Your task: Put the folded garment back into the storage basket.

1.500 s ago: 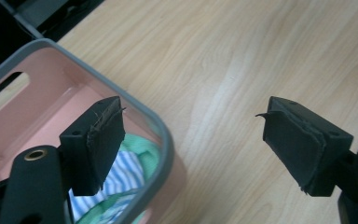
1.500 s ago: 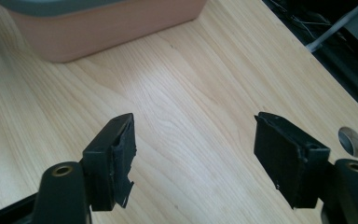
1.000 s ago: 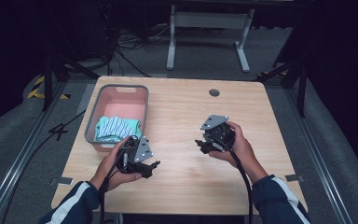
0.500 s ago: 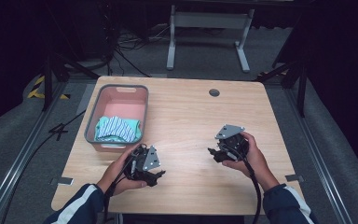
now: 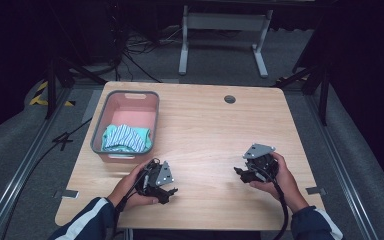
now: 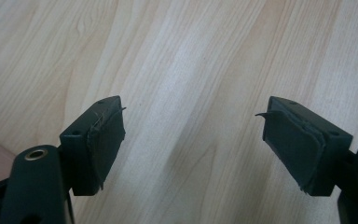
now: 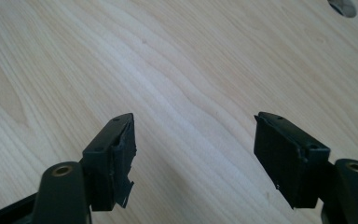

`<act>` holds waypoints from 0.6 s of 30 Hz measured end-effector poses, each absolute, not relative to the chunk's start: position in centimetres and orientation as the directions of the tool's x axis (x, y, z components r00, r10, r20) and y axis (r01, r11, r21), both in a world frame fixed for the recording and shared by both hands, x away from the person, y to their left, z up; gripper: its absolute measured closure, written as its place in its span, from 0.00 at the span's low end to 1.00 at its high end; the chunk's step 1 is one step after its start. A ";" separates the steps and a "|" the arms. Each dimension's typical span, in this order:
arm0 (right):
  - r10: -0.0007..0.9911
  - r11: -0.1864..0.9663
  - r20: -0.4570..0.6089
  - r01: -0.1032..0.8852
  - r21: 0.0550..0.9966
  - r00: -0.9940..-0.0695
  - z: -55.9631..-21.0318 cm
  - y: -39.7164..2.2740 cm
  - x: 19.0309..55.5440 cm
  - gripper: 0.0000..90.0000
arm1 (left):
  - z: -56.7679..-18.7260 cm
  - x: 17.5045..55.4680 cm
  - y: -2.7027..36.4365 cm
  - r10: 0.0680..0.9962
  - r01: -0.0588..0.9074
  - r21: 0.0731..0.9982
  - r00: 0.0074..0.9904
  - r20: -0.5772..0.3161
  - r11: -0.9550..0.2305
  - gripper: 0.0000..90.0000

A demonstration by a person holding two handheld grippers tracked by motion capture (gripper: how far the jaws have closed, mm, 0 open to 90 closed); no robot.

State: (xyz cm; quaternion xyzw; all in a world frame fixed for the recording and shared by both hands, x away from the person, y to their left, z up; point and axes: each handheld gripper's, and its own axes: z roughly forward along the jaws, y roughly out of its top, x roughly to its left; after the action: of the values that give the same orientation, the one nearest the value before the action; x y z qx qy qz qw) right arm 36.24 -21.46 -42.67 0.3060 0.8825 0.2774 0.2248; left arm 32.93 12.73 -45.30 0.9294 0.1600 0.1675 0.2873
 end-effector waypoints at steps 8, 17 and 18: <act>0.673 0.648 -0.207 0.430 0.629 -0.710 -44.4 -23.3 34.9 0.33 | -46.0 33.1 12.9 0.393 0.212 0.593 0.899 0.194 -0.777 0.22; 0.692 0.604 -0.153 0.449 0.659 -0.706 -46.1 -25.6 33.3 0.32 | -46.7 33.2 13.6 0.408 0.242 0.591 0.898 0.163 -0.770 0.20; 0.693 0.602 -0.151 0.451 0.659 -0.705 -46.3 -25.9 33.2 0.32 | -46.8 33.3 13.7 0.410 0.246 0.598 0.899 0.153 -0.763 0.20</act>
State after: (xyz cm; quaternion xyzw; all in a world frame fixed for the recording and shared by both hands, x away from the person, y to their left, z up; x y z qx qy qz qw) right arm 33.21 -25.89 -46.33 0.3280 0.8724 0.3021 0.2004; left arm 33.27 13.71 -46.84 0.9285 0.1764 0.1385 0.2959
